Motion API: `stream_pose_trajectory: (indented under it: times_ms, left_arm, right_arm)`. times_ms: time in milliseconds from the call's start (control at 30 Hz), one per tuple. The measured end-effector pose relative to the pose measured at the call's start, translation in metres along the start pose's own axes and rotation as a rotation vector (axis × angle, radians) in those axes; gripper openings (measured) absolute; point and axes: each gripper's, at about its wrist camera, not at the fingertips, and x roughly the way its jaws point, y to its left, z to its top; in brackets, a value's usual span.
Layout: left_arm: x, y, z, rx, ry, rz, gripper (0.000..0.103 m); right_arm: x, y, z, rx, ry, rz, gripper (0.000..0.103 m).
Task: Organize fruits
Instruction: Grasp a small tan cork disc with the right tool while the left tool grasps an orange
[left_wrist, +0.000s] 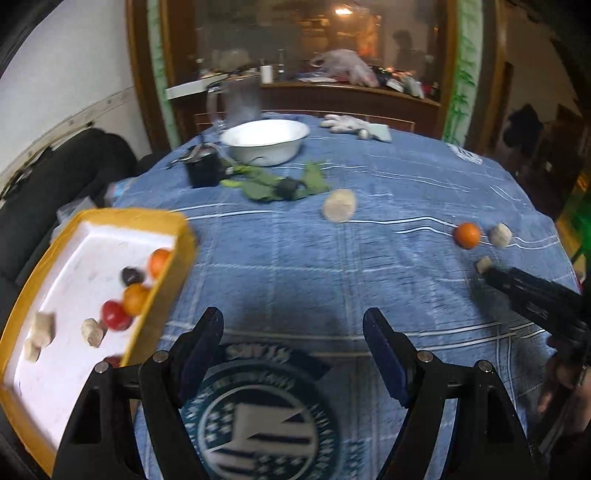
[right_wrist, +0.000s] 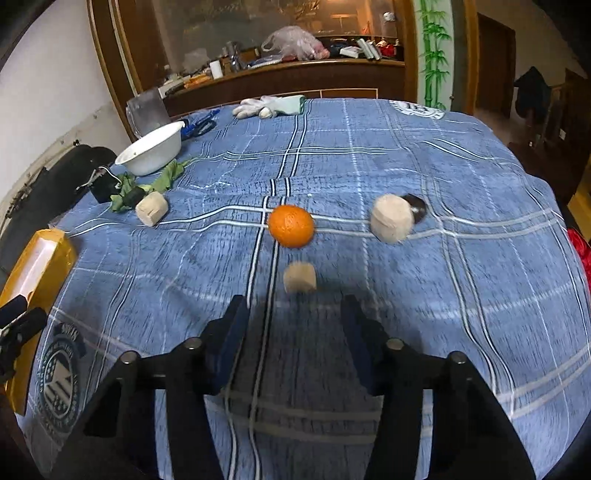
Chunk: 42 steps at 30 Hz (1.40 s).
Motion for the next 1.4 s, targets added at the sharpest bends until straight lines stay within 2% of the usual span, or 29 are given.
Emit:
stream_pose_trajectory:
  times_ms: [33, 100, 167, 300, 533, 667, 800, 833, 900, 933, 967, 1167, 1400]
  left_arm:
    - [0.004, -0.005, 0.003, 0.007, 0.001, -0.005, 0.078]
    - [0.010, -0.010, 0.009, 0.011, 0.004, -0.014, 0.078]
    - [0.015, -0.018, 0.015, 0.019, 0.002, -0.025, 0.078]
    - [0.027, -0.043, 0.027, 0.061, -0.002, -0.057, 0.078]
    - [0.059, -0.129, 0.051, 0.191, 0.006, -0.175, 0.078]
    - [0.079, -0.167, 0.061, 0.218, 0.017, -0.177, 0.078]
    - [0.099, -0.191, 0.068, 0.224, 0.035, -0.169, 0.077]
    - [0.102, -0.194, 0.068, 0.228, 0.034, -0.165, 0.077]
    - [0.113, -0.201, 0.067, 0.247, 0.059, -0.147, 0.055]
    - [0.119, -0.203, 0.065, 0.261, 0.084, -0.136, 0.035]
    - [0.117, -0.203, 0.064, 0.256, 0.056, -0.132, 0.035]
    - [0.105, -0.192, 0.058, 0.257, 0.051, -0.119, 0.034]
    - [0.051, -0.150, 0.034, 0.209, 0.015, -0.120, 0.034]
  right_arm:
    - [0.005, 0.002, 0.004, -0.008, 0.004, -0.004, 0.050]
    - [0.020, 0.005, 0.012, -0.038, 0.023, -0.046, 0.037]
    - [0.031, 0.005, 0.014, -0.041, 0.056, -0.048, 0.023]
    - [0.022, -0.002, 0.009, -0.053, 0.040, -0.041, 0.023]
    - [-0.030, -0.049, -0.011, 0.097, -0.081, -0.031, 0.023]
    - [-0.044, -0.071, -0.011, 0.174, -0.142, -0.005, 0.023]
    - [-0.045, -0.075, -0.009, 0.187, -0.155, 0.024, 0.023]
    - [-0.045, -0.075, -0.010, 0.187, -0.154, 0.032, 0.023]
    - [-0.044, -0.074, -0.009, 0.186, -0.153, 0.045, 0.023]
    - [-0.045, -0.074, -0.009, 0.186, -0.153, 0.051, 0.023]
    - [-0.046, -0.074, -0.009, 0.188, -0.154, 0.056, 0.023]
    - [-0.047, -0.075, -0.008, 0.192, -0.160, 0.068, 0.023]
    - [-0.050, -0.076, -0.009, 0.188, -0.169, 0.053, 0.023]
